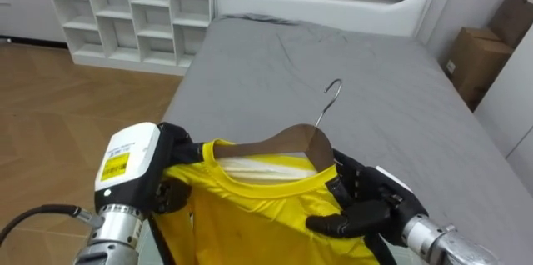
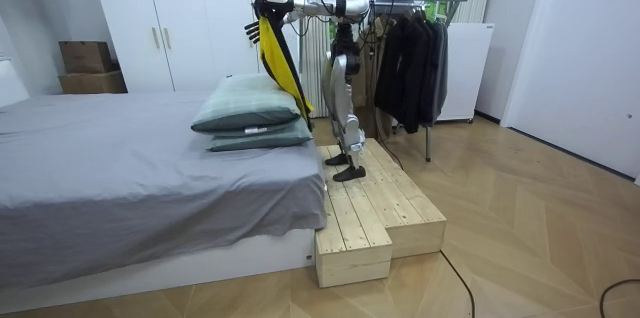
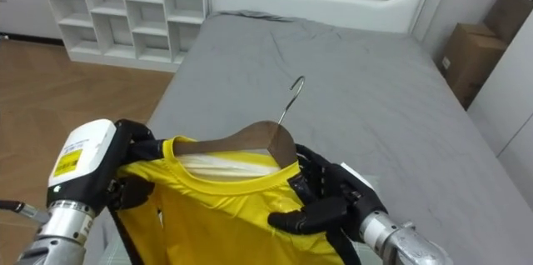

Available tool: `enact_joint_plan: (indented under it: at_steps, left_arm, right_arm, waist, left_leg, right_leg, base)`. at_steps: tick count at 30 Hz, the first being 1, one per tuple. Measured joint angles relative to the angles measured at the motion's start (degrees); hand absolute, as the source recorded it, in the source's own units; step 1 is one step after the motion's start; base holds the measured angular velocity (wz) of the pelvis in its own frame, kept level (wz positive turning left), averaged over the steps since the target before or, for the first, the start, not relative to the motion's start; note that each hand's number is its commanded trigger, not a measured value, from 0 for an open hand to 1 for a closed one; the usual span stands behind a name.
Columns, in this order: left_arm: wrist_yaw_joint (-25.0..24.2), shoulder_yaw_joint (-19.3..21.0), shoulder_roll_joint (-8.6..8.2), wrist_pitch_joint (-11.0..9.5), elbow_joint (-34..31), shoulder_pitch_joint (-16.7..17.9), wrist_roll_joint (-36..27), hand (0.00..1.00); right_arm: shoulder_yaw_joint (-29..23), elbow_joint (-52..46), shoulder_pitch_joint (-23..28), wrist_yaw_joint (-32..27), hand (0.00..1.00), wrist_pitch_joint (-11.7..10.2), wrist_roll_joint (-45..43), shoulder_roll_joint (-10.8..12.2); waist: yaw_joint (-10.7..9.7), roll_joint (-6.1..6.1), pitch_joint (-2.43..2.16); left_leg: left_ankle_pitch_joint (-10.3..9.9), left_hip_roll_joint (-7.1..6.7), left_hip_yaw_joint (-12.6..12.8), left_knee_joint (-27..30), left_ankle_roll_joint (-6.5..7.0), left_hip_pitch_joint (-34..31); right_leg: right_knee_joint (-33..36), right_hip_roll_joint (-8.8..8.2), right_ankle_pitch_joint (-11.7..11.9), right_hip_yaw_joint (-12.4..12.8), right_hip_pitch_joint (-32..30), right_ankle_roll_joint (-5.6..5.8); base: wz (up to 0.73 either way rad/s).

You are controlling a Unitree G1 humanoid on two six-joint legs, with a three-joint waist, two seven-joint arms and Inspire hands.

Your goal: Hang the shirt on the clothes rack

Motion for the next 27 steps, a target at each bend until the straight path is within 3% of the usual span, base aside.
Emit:
enact_joint_plan:
  at_steps: [7, 8, 9, 10, 11, 16, 19, 27]
  left_arm:
    - [-1.2, -0.4, 0.0, 0.5, -0.1, 0.0, 0.6, 1.0]
    - [-1.5, -0.4, 0.0, 0.5, -0.1, 0.0, 1.1, 1.0]
    - [-1.8, -0.4, -0.04, 0.5, -0.2, 0.0, 1.3, 1.0]
    - [-2.1, -0.4, -0.05, 0.5, -0.2, 0.0, 1.3, 1.0]
    - [-2.5, -0.4, -0.09, 0.5, -0.3, 0.0, 1.3, 1.0]
    - [-3.6, -0.7, -0.08, 0.5, -0.3, 0.0, 1.3, 1.0]
    - [-4.0, -1.0, -0.21, 0.5, -0.3, -0.1, 1.2, 1.0]
    - [-5.2, -1.0, -1.19, 0.5, -0.3, -0.9, 1.2, 1.0]
  right_arm:
    - [0.8, 5.2, -2.7, -1.3, 0.0, 0.1, -2.4, 0.1]
    - [0.8, 6.2, -3.4, -1.3, 0.06, 0.1, -3.3, 0.2]
    - [0.8, 7.2, -3.8, -1.3, 0.22, 0.1, -3.8, 0.2]
    - [0.8, 7.7, -3.9, -1.3, 0.28, 0.1, -3.8, 0.2]
    - [0.8, 8.7, -4.0, -1.3, 0.51, 0.1, -3.9, 0.2]
    - [0.9, 11.4, -4.0, -1.2, 0.66, 0.1, -4.1, 0.2]
    - [2.8, 12.5, -4.0, -1.0, 0.71, 0.1, -4.1, 0.3]
    - [4.3, 13.2, -4.0, 1.0, 0.71, 0.1, -4.7, 0.4]
  waist:
    - [0.2, 0.04, 0.03]
    - [0.2, 0.03, 0.03]
    - [0.2, 0.03, 0.03]
    - [0.2, 0.03, 0.03]
    - [0.2, 0.03, 0.03]
    - [0.5, 0.03, 0.04]
    - [0.5, 0.03, 0.07]
    - [0.6, 0.16, 0.16]
  left_leg:
    - [0.0, -0.01, -0.4, 0.6, 0.0, -0.5]
    - [0.0, -0.01, -0.4, 0.7, 0.0, -0.5]
    - [0.0, -0.01, -0.4, 0.7, 0.0, -0.5]
    - [0.0, -0.01, -0.4, 0.7, 0.0, -0.4]
    - [0.0, -0.01, -0.4, 0.7, 0.0, -0.3]
    - [0.0, -0.01, -0.4, 0.7, 0.0, -0.2]
    - [0.0, 0.0, -0.3, 0.8, 0.0, -0.3]
    - [0.0, -0.01, -0.3, 0.9, 0.0, -0.8]
  right_leg:
    - [0.0, -0.02, 0.0, -0.2, -0.2, 0.0]
    - [0.0, -0.02, 0.0, -0.2, -0.1, 0.0]
    - [-0.1, -0.02, 0.0, -0.2, -0.1, 0.0]
    - [-0.1, -0.02, 0.0, -0.1, 0.0, 0.0]
    - [-0.1, -0.02, 0.0, -0.1, 0.1, 0.0]
    - [-0.1, -0.04, 0.0, -0.1, 0.3, 0.0]
    - [-0.2, -0.05, 0.0, -0.2, 0.2, 0.01]
    - [-0.1, -0.07, 0.0, -0.4, -0.3, 0.07]
  base:
    - [0.03]
    - [0.0]
    - [0.0]
    - [0.0]
    - [0.0]
    - [0.0]
    - [0.0]
    - [0.0]
